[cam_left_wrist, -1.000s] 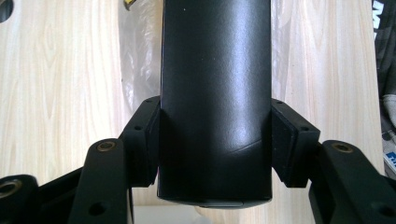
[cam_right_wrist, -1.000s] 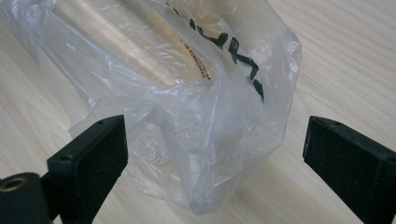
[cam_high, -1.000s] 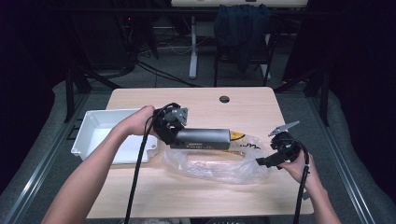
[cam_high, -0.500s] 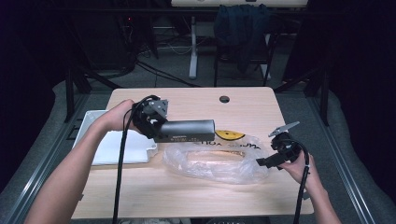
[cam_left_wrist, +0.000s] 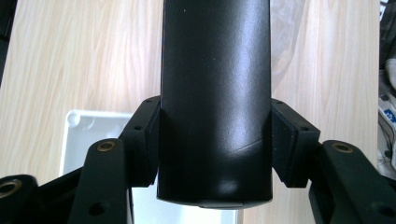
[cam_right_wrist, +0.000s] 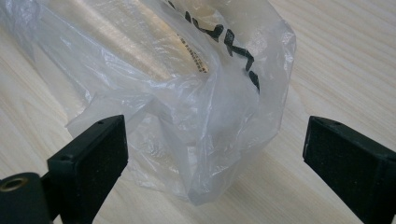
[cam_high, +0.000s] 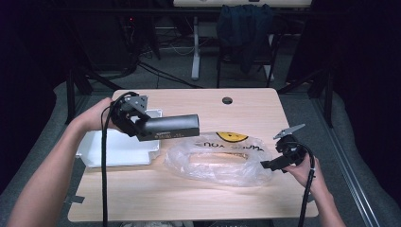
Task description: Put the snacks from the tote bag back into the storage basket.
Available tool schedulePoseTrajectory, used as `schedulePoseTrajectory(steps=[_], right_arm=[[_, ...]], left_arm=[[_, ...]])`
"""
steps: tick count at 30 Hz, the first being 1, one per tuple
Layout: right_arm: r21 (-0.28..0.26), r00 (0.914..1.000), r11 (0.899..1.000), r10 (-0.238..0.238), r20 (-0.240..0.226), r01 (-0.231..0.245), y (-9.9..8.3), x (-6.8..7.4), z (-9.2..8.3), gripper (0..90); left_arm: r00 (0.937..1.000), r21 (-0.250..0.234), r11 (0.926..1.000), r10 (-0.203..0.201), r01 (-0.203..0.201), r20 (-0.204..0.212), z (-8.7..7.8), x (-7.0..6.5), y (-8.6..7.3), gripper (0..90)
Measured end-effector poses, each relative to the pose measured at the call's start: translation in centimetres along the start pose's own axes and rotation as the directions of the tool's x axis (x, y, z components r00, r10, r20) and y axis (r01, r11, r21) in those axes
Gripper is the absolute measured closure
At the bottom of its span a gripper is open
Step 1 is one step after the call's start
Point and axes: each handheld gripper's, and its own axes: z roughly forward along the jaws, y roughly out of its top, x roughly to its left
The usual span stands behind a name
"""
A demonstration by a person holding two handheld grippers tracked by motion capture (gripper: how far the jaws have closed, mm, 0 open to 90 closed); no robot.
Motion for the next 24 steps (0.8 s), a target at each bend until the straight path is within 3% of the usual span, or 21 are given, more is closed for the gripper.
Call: schedulePoseTrajectory(steps=[11,24], right_arm=[[0.001,1.0000,1.000,-0.001,-0.003,0.001,0.0,-0.1,-0.1,6.1],[-0.006,0.9999,1.000,0.007,0.016,-0.007,-0.1,-0.1,0.0,6.1]], left_arm=[[0.9976,-0.012,0.9983,-0.057,0.057,-0.038,-2.0,0.5,-3.8,44.0],[0.9937,-0.008,0.9953,-0.097,0.097,-0.056,-2.6,0.9,-8.6,44.1]])
